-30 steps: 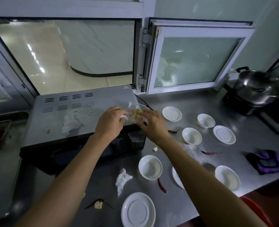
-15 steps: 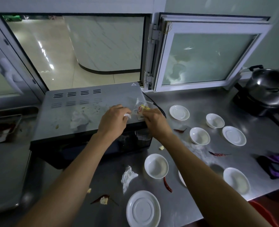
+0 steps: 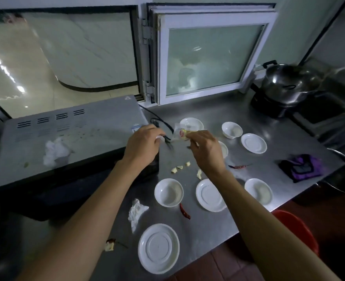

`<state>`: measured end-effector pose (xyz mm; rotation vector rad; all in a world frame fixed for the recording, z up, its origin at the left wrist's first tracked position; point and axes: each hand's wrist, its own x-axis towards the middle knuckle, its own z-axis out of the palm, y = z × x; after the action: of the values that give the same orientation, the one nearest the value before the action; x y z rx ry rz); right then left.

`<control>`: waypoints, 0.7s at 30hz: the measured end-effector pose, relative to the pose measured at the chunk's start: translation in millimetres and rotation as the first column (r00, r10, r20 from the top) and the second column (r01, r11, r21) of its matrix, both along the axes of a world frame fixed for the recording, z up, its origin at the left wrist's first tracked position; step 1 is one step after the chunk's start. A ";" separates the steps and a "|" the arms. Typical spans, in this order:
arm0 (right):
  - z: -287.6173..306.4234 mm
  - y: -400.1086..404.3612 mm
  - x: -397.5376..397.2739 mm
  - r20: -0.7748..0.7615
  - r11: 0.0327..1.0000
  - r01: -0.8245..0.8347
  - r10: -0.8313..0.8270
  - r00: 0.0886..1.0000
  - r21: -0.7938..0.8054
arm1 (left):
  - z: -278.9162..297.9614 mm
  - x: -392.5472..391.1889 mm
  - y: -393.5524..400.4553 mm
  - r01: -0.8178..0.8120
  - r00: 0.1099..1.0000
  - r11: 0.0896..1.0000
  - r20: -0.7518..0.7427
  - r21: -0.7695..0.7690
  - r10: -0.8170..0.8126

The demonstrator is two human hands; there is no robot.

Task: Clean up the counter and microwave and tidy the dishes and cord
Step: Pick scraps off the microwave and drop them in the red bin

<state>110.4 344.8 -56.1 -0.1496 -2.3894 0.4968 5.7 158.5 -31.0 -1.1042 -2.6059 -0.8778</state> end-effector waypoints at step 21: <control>-79.7 249.3 408.1 0.195 0.804 0.580 -0.554 0.810 -0.126 | -51.9 315.5 344.1 0.533 0.845 0.833 0.138 -0.151 -0.516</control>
<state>518.6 594.1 -135.8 -0.9906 -2.2771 0.4160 321.3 502.7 -82.9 -1.9404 -2.5237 -0.7990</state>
